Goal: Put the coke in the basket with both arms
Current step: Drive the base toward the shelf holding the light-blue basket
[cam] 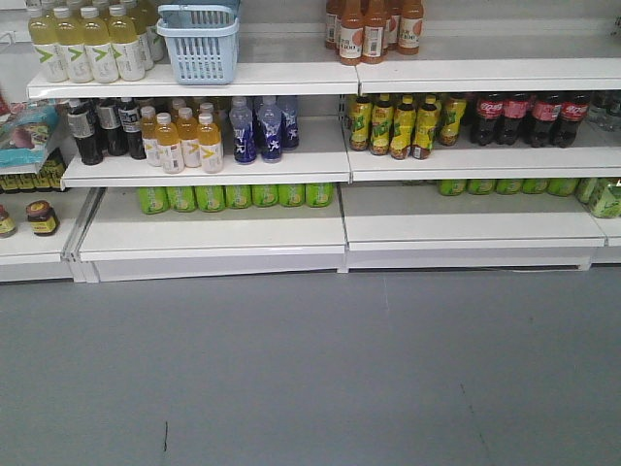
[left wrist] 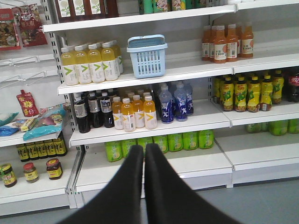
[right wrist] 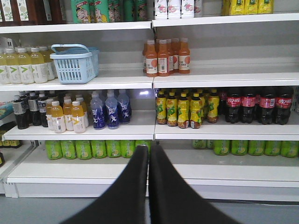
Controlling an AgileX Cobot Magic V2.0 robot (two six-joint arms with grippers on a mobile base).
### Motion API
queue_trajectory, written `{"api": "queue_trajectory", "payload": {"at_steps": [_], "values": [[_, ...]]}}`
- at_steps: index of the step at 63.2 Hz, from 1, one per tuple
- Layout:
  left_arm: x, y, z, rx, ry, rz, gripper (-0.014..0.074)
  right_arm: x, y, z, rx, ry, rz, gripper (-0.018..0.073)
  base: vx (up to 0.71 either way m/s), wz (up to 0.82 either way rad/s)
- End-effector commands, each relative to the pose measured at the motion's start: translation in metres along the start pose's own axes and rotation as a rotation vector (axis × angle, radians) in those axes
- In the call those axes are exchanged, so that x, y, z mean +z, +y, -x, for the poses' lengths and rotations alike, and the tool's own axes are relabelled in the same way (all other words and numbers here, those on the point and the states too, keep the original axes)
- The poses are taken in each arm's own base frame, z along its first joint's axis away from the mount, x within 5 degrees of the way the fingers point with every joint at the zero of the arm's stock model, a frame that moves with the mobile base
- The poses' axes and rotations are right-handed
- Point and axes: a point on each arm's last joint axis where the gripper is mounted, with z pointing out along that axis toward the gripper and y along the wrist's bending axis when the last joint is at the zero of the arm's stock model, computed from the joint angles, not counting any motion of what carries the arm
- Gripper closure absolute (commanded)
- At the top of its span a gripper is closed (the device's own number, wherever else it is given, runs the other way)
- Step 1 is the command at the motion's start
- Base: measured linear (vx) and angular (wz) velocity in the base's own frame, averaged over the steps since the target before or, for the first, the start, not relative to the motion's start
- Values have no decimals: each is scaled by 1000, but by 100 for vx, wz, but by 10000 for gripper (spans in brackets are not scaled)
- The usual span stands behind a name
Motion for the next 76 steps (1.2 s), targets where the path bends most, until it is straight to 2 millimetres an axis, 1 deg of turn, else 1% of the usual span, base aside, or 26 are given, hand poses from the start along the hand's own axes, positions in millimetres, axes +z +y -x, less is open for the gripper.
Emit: {"api": "queue_trajectory", "payload": {"at_steps": [1,30,76], "values": [[-2,-1,9,-6,-102,-8,602,-1,0,4,-9,-85,4,569,0,0],[-2,-1,9,-6,-102,-8,602,-1,0,4,-9,-85,4,569,2,-1],[-2,-1,9,-6,-102,-8,602,-1,0,4,-9,-85,4,569,10,-1]]}}
